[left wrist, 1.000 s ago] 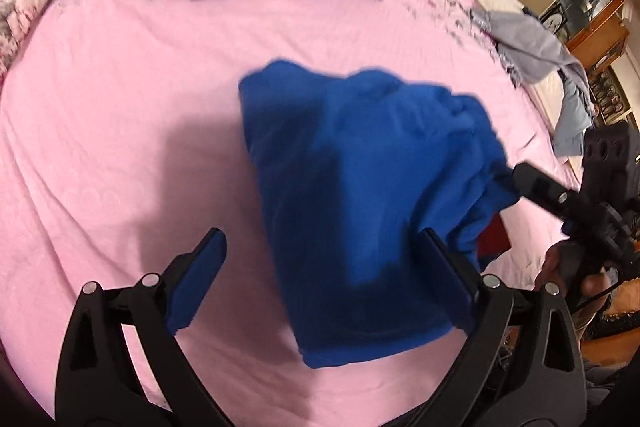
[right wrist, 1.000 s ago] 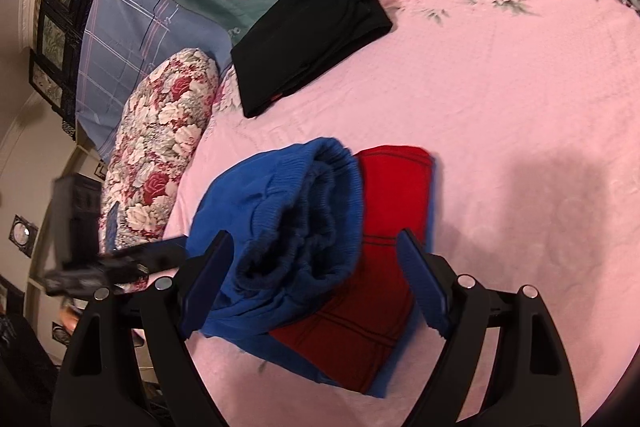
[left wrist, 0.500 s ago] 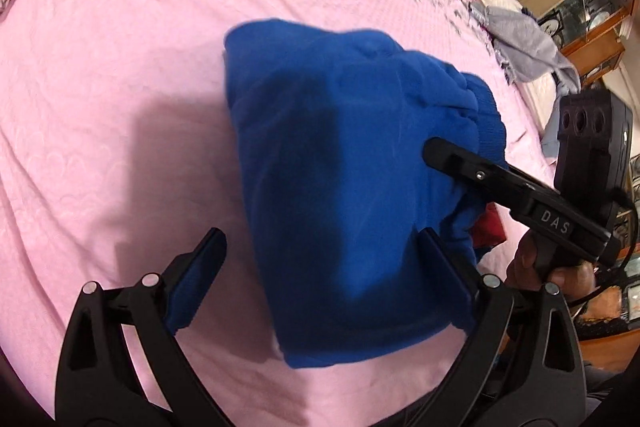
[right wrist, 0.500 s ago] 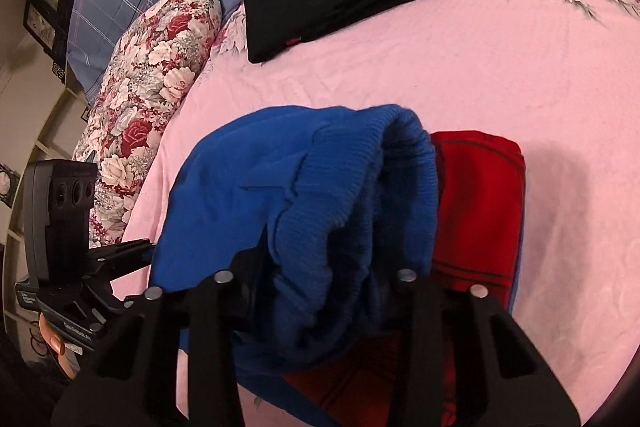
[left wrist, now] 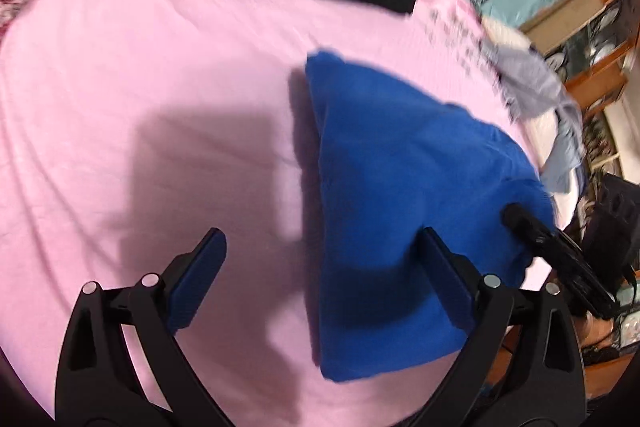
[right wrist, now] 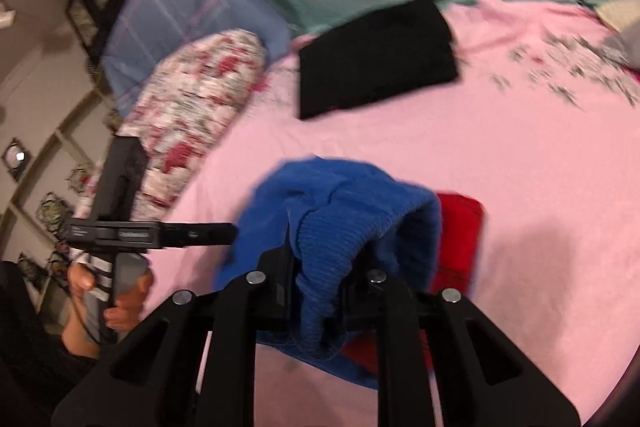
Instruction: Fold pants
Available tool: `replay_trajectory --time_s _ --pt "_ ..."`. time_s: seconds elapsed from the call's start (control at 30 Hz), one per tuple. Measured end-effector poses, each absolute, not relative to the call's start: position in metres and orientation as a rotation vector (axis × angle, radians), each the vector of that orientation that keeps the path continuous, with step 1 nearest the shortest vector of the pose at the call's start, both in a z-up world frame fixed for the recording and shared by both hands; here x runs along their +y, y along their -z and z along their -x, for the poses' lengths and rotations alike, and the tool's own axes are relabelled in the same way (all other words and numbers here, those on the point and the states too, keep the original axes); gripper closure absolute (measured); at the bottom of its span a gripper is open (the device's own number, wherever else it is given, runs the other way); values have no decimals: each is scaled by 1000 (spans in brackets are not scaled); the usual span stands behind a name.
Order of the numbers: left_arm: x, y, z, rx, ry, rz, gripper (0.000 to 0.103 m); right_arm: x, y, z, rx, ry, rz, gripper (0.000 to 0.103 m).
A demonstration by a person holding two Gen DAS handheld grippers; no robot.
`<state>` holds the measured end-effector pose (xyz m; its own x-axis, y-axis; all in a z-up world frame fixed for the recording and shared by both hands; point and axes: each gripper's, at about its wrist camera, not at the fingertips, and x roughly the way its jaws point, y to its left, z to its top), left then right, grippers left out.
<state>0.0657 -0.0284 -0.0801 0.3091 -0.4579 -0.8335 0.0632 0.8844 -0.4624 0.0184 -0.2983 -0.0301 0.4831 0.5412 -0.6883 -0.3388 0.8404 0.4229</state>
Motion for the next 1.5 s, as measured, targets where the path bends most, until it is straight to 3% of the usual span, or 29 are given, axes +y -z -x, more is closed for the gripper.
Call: replay_trajectory --time_s 0.1,0.2,0.3,0.53,1.1,1.17,1.2,1.3,1.5 --pt "-30 87 -71 1237 355 394 2 -317 63 -29 1025 -518 -430 71" --pt "-22 85 -70 1234 332 390 2 -340 58 -25 968 -515 -550 46" --pt "-19 87 -71 1239 325 403 2 -349 41 -21 912 -551 -546 45" --pt "-14 90 -69 1244 320 414 2 -328 66 -29 1086 -588 -512 45" --pt "-17 89 -67 1230 304 360 2 -323 70 -31 1149 -581 -510 43" --pt "-19 89 -65 1230 299 341 2 -306 69 -36 1133 -546 -439 52" --pt "-19 88 -64 1232 292 332 2 -301 68 -37 1118 -542 -415 68" --pt "-17 81 -61 1210 280 339 2 -287 50 -31 1019 -540 -291 83" --pt "-29 49 -52 1090 308 245 2 -295 -4 3 834 -597 -224 85"
